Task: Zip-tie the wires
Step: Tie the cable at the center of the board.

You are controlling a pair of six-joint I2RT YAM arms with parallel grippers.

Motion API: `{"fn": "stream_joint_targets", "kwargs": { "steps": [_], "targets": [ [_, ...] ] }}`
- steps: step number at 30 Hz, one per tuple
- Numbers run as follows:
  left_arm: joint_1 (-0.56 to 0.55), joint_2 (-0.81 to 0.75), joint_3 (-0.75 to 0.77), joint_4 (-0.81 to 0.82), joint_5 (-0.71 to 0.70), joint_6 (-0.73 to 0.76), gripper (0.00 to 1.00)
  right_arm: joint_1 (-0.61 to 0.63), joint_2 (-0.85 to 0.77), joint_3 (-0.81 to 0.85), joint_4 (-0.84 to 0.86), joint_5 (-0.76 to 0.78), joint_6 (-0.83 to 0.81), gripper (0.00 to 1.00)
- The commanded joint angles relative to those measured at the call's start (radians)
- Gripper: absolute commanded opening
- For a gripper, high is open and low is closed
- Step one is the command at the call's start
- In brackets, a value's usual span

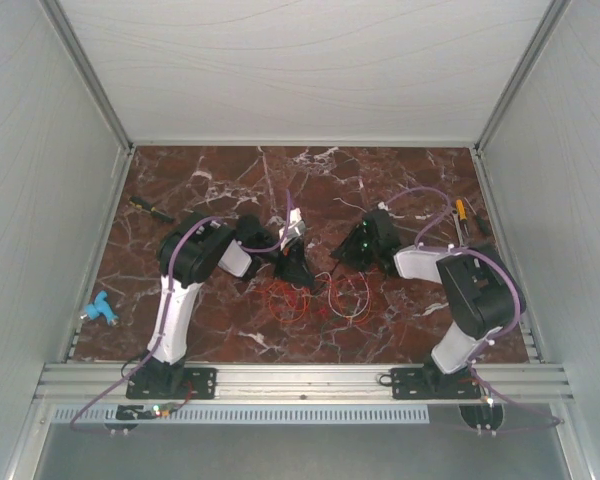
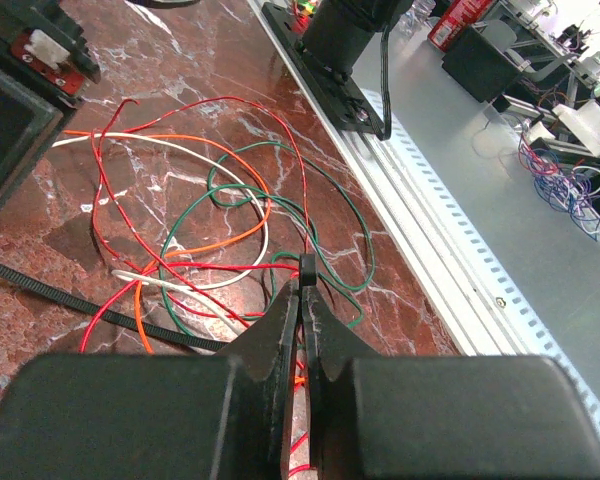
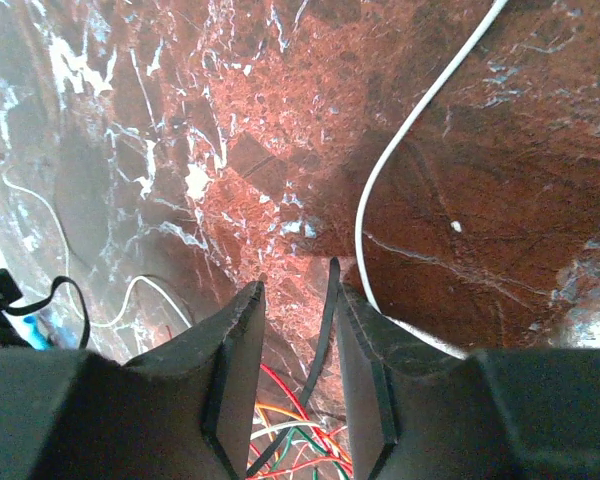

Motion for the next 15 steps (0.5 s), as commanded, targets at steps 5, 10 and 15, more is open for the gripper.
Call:
{"fn": "stream_joint_targets", "kwargs": {
  "steps": [5, 10, 15],
  "targets": [
    [-0.006, 0.030, 0.015, 0.256, 0.059, 0.024, 0.00, -0.007, -0.025, -0.199, 0.258, -0.001, 0.025, 0.32],
    [-0.006, 0.038, 0.018, 0.256, 0.058, 0.019, 0.00, -0.010, 0.027, -0.251, 0.391, -0.041, 0.029, 0.29],
    [-0.006, 0.042, 0.019, 0.256, 0.058, 0.012, 0.00, -0.011, 0.069, -0.285, 0.487, -0.037, 0.033, 0.22]
  ]
}}
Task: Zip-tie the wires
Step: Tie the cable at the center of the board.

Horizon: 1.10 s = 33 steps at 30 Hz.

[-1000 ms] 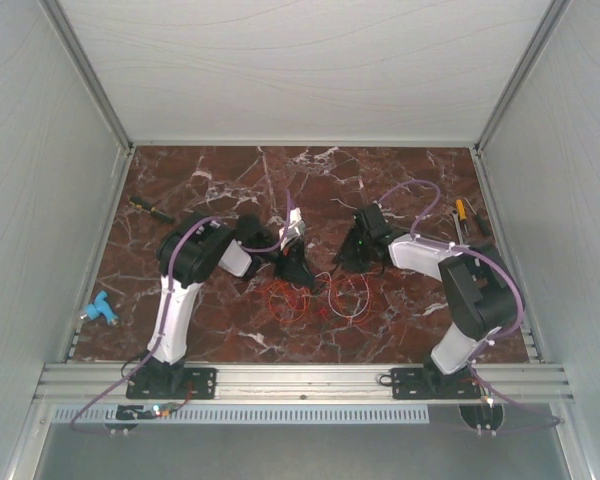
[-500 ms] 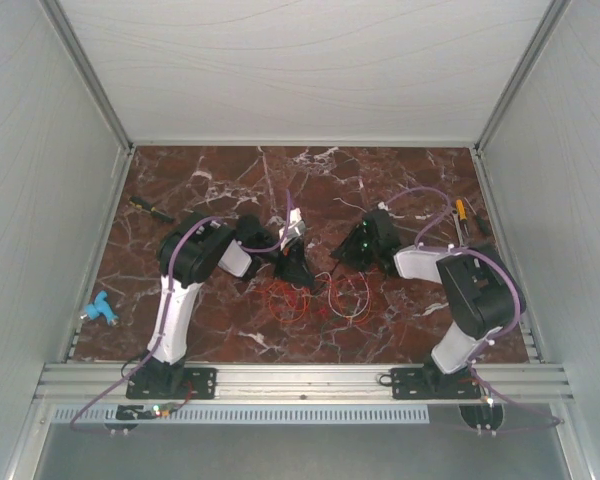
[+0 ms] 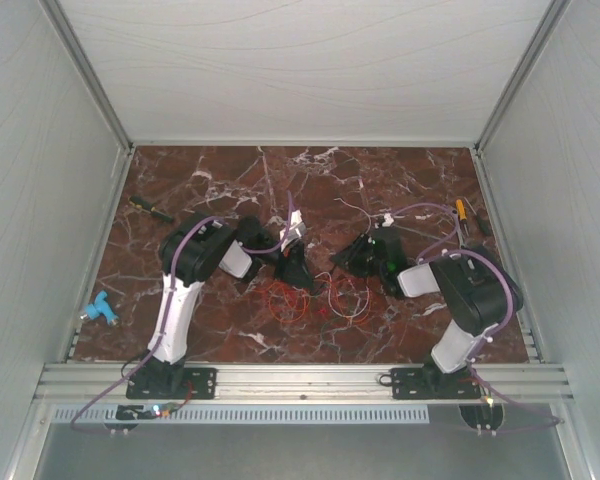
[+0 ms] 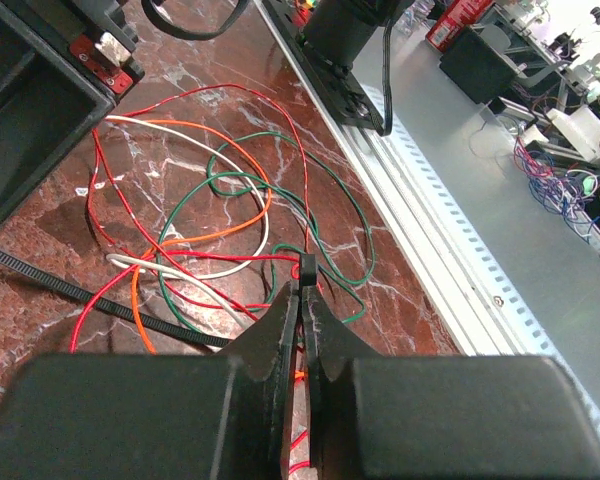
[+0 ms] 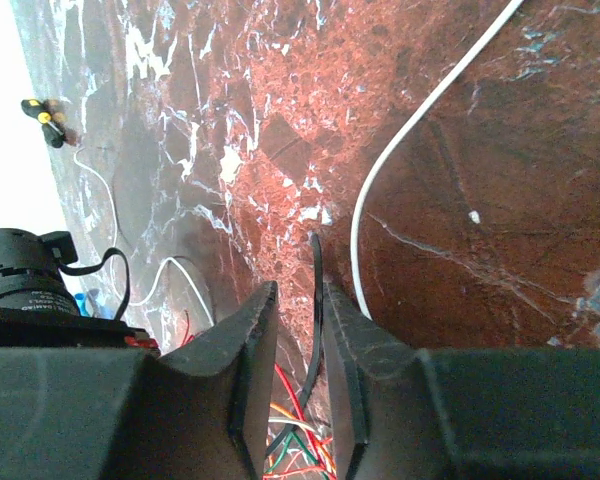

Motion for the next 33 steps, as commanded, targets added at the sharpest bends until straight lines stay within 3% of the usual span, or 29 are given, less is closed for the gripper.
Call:
{"fn": "stream_joint_targets", "kwargs": {
  "steps": [1, 10, 18, 25, 33],
  "targets": [
    [-0.006, 0.021, 0.020, 0.256, 0.058, 0.017, 0.00, -0.003, 0.067, -0.054, 0.041, 0.031, -0.024, 0.20],
    [-0.006, 0.038, 0.034, 0.256, 0.048, -0.004, 0.00, -0.003, 0.131, -0.114, 0.235, 0.026, -0.046, 0.13],
    [-0.006, 0.039, 0.033, 0.256, 0.016, -0.023, 0.00, 0.020, 0.142, -0.188, 0.391, 0.044, -0.050, 0.27],
    [-0.006, 0.028, 0.013, 0.256, -0.008, -0.021, 0.00, 0.071, 0.200, -0.266, 0.525, 0.117, -0.007, 0.30],
    [-0.007, 0.023, 0.006, 0.256, -0.006, -0.028, 0.00, 0.074, 0.297, -0.319, 0.726, 0.160, 0.046, 0.18]
  ]
}}
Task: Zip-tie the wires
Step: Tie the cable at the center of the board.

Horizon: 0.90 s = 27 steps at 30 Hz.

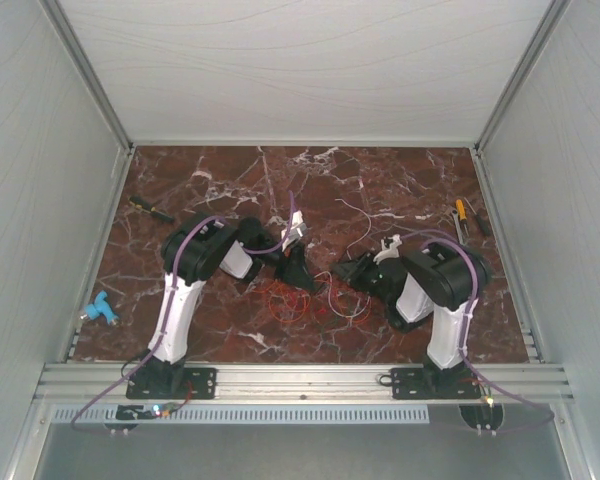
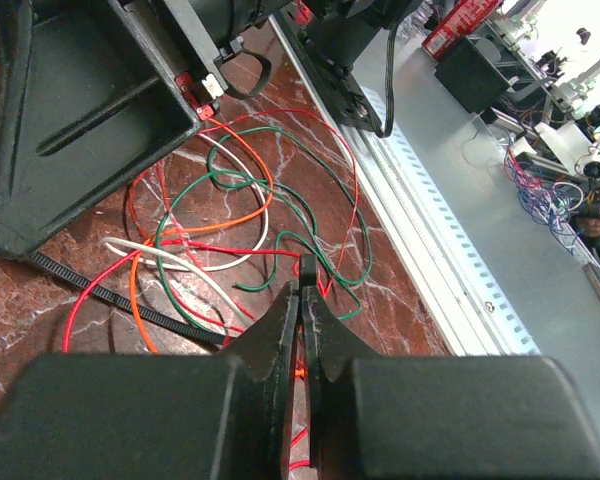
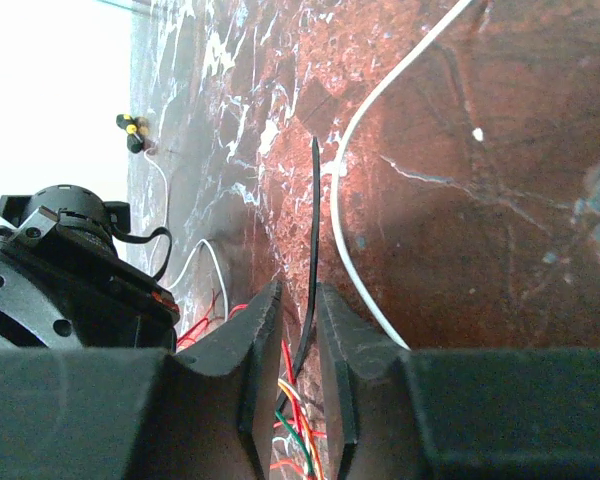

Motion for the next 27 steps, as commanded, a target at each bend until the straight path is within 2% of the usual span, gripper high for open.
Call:
{"fn": "stream_joint_targets", "kwargs": {
  "steps": [1, 8, 14, 24, 27],
  "targets": [
    [-0.007, 0.000, 0.001, 0.256, 0.003, 0.014, 0.00, 0.011, 0.074, -0.056, -0.037, 0.085, -0.020, 0.17],
    [-0.014, 0.003, 0.000, 0.256, 0.008, 0.011, 0.00, 0.010, 0.115, -0.014, -0.032, 0.084, -0.043, 0.16],
    [-0.015, 0.001, 0.001, 0.256, 0.011, 0.006, 0.00, 0.010, 0.142, 0.006, -0.033, 0.098, -0.041, 0.09],
    [-0.015, 0.004, 0.000, 0.256, 0.018, 0.005, 0.00, 0.008, 0.188, 0.053, -0.055, 0.112, -0.037, 0.22],
    [-0.015, 0.006, 0.002, 0.256, 0.017, 0.004, 0.00, 0.007, 0.195, 0.062, -0.062, 0.112, -0.038, 0.19]
  ]
}}
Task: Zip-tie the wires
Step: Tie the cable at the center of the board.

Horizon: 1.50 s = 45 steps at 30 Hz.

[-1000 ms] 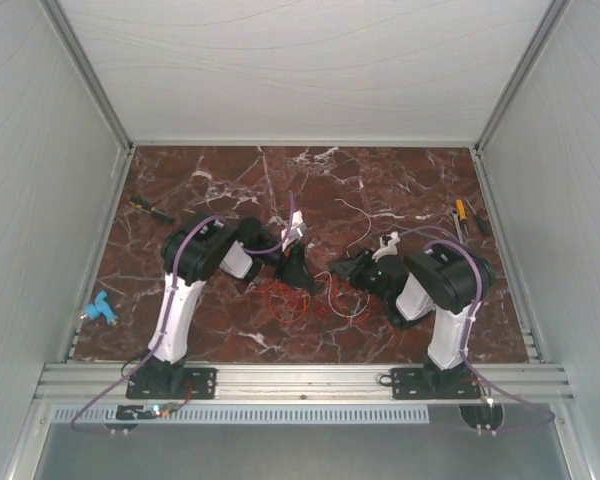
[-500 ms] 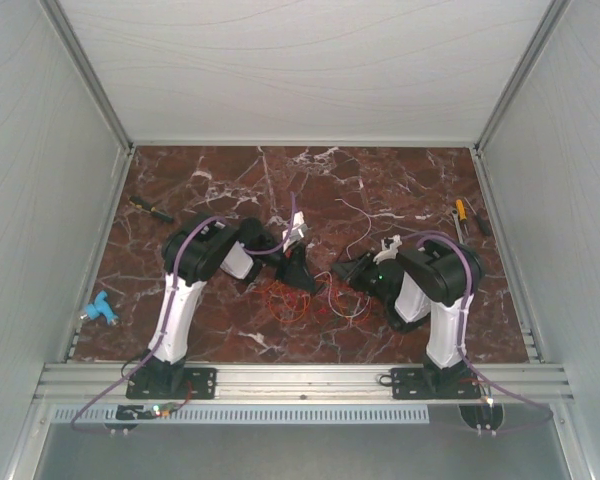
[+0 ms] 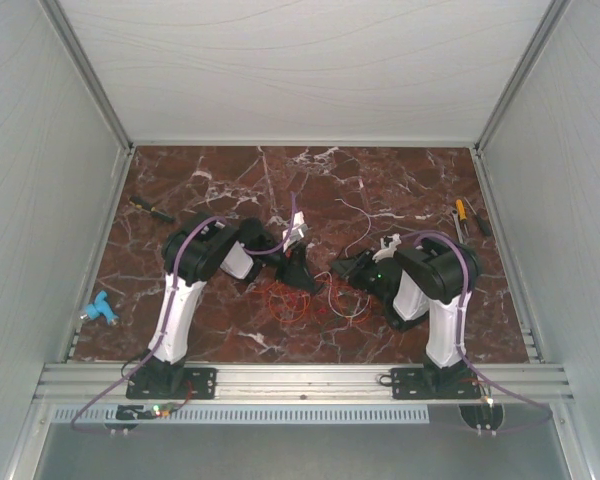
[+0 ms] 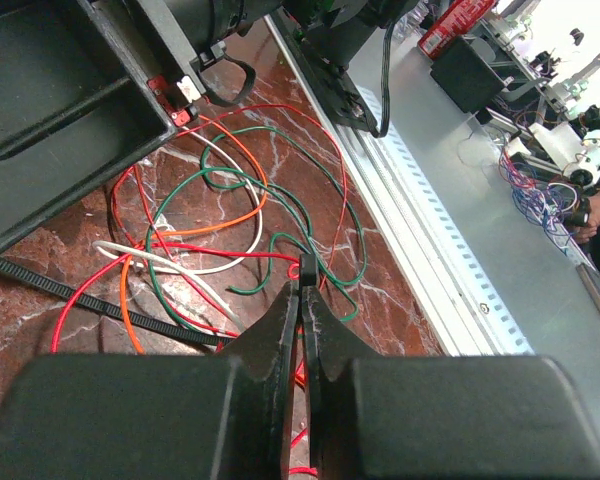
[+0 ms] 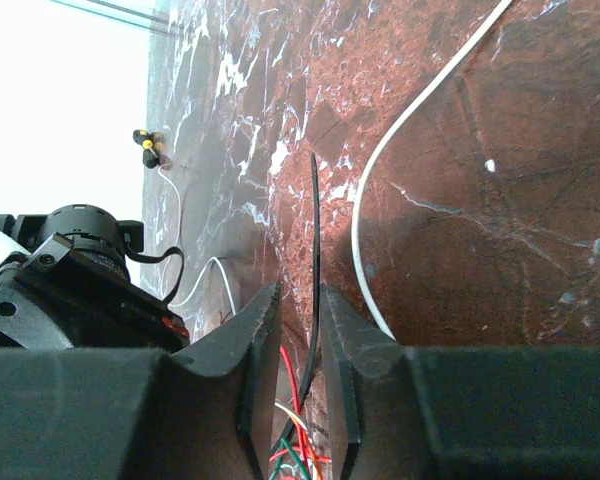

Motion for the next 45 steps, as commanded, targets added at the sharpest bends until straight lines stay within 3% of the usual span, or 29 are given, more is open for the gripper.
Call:
{"fn": "stream_joint_targets", "kwargs": {
  "steps": [1, 5, 11, 22, 31, 37, 45],
  "targets": [
    [-0.006, 0.006, 0.005, 0.256, 0.018, 0.017, 0.00, 0.003, 0.099, 0.045, -0.181, 0.085, -0.077, 0.15],
    [-0.006, 0.009, 0.010, 0.256, 0.016, 0.013, 0.00, 0.003, 0.118, 0.036, -0.148, 0.076, -0.074, 0.00],
    [-0.009, 0.009, 0.031, 0.256, 0.014, -0.083, 0.00, -0.001, 0.100, 0.030, -0.104, 0.028, -0.124, 0.00],
    [-0.011, -0.006, -0.029, 0.256, -0.069, -0.235, 0.00, 0.026, -0.187, 0.113, -0.494, -0.003, -0.487, 0.00],
    [-0.009, -0.018, 0.006, 0.256, -0.067, -0.291, 0.00, 0.075, -0.321, 0.133, -0.601, 0.048, -0.775, 0.00],
    [-0.003, -0.010, 0.006, 0.255, -0.129, -0.290, 0.00, 0.098, -0.352, 0.116, -0.532, 0.051, -0.915, 0.00],
    [0.009, 0.006, 0.055, 0.257, -0.021, -0.266, 0.00, 0.113, -0.343, 0.080, -0.401, -0.029, -1.079, 0.00]
  ]
}}
